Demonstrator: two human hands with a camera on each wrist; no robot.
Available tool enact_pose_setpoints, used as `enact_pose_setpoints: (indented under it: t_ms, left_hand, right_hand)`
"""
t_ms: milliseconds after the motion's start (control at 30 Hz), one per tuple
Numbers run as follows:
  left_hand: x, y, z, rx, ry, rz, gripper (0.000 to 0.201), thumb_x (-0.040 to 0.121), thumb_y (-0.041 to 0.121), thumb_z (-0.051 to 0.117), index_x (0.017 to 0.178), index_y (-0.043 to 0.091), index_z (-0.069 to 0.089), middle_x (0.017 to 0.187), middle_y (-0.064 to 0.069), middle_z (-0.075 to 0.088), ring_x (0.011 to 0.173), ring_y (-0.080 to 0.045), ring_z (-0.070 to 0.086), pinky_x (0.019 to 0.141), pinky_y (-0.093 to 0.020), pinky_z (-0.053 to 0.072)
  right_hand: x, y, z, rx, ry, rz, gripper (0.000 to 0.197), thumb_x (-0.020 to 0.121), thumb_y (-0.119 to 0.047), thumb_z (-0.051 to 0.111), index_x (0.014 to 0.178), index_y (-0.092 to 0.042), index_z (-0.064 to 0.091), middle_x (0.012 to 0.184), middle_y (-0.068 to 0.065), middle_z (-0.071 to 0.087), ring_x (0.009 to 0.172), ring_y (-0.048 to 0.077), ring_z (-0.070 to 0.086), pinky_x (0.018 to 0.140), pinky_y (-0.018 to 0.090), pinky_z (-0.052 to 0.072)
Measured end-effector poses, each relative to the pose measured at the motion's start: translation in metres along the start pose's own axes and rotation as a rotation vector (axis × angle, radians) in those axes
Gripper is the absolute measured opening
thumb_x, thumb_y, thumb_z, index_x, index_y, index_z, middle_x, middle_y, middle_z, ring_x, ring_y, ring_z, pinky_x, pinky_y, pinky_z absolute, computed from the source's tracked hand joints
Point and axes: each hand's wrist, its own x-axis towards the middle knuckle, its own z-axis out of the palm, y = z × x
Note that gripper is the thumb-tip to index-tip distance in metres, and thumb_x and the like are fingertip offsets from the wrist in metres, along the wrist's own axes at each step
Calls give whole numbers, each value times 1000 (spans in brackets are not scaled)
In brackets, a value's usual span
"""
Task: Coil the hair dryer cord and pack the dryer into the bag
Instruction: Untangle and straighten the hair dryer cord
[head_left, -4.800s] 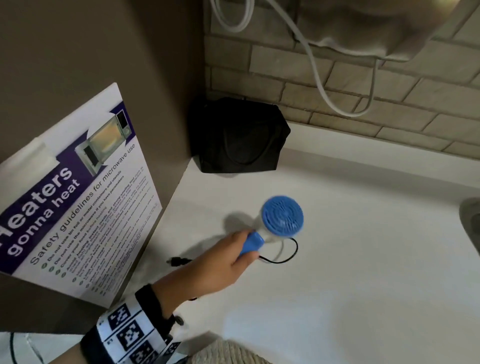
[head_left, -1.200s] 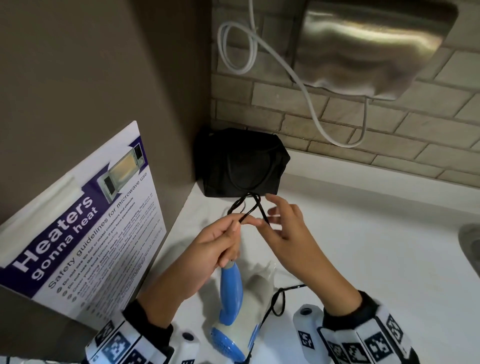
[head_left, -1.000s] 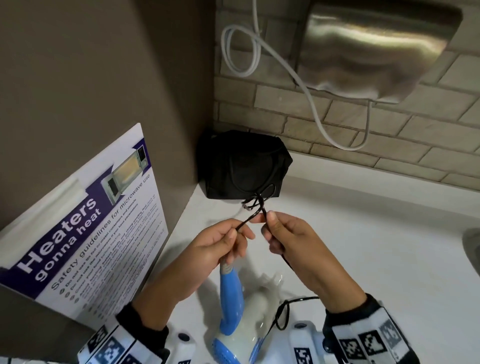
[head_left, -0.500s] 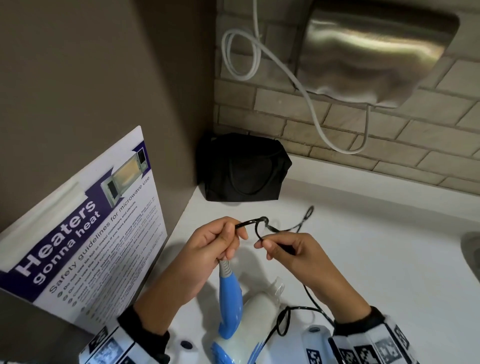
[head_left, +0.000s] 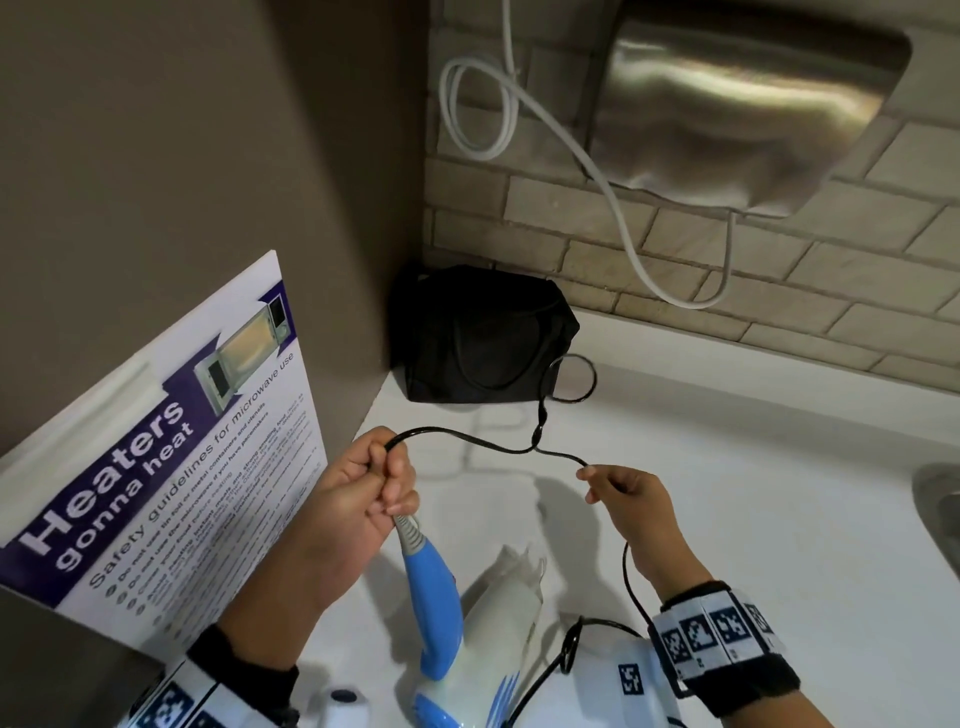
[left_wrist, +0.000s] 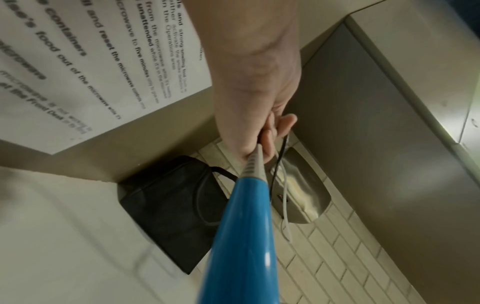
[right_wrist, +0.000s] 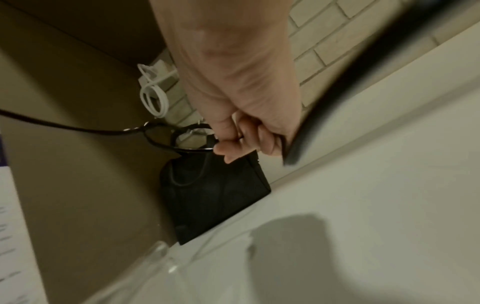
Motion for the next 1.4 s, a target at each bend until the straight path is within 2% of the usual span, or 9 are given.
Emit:
enact_pose_setpoints:
  t_ms: [167,367,500,633,733,867,1033,1233,1400]
  left_hand:
    - [7,-6,-13,-88,200,-16,53,93,-11,19,61,14,52,48,5,43,35,-1,31,41,-13,31]
    - [10,-7,-25,-125,211,-28,35,99,1,23,82,9,52,43,6,38,33,0,30,39,-13,33]
    - [12,-10,-28,15,101,-66,37,98,8,28,106,12,64,47,5,38,37,-1,30,43,-15,33]
    - [12,-12,-27,290,63,-117,48,98,-1,28,92,13,73,59,3,49,55,-7,40,56,-21,37]
    - [16,-10,-22,362,91,-134,43,97,-4,28,96,9,69,68,1,49,61,-8,40,62,-24,32]
    - [20,-11,-10,410,63,-80,36,100,5,30,98,10,65,63,5,43,56,-7,30,57,-22,26]
    - [14,-14,-4,583,-1,-27,31,100,12,36,99,16,66,66,8,47,58,-6,34,62,-22,29]
    - [8,-18,11,698,-18,41,29,96,-1,41,95,17,63,70,15,63,68,5,56,68,-8,42]
    - [-2,-19,13,825,21,129,18,85,5,44,68,5,49,53,6,45,54,-4,38,57,-23,35]
  right_hand:
    - [19,25,-16,15,74,94,23,92,-14,53,82,-16,73,64,-1,66,69,16,53,59,26,36]
    - [40,52,-47,178,167,250,22,94,-12,50,102,-2,68,73,6,65,56,16,35,52,26,30]
    - [32,38,-49,194,-1,163,18,96,-12,47,99,-4,63,84,6,70,72,16,52,63,26,38]
    - [20,18,-50,259,-235,92,15,95,-24,54,99,-10,59,104,1,72,98,12,63,86,31,40]
    - [18,6,-45,166,-203,57,15,93,-16,58,103,-5,58,105,6,70,100,18,63,81,27,43]
    - [8,-10,-27,-254,45,-226,14,92,-12,56,105,-10,60,102,4,67,92,19,62,78,28,49]
    - [-45,-50,5,-188,178,-682,27,82,8,52,91,-16,57,89,-2,61,82,8,58,73,7,41]
    - [-89,-78,61,-366,-226,-1049,31,97,-12,47,128,-10,51,123,6,52,115,15,48,103,24,36]
    - [-80,-74,81,-471,-212,-1095,33,96,-11,48,128,-14,51,93,3,58,86,17,48,86,29,40]
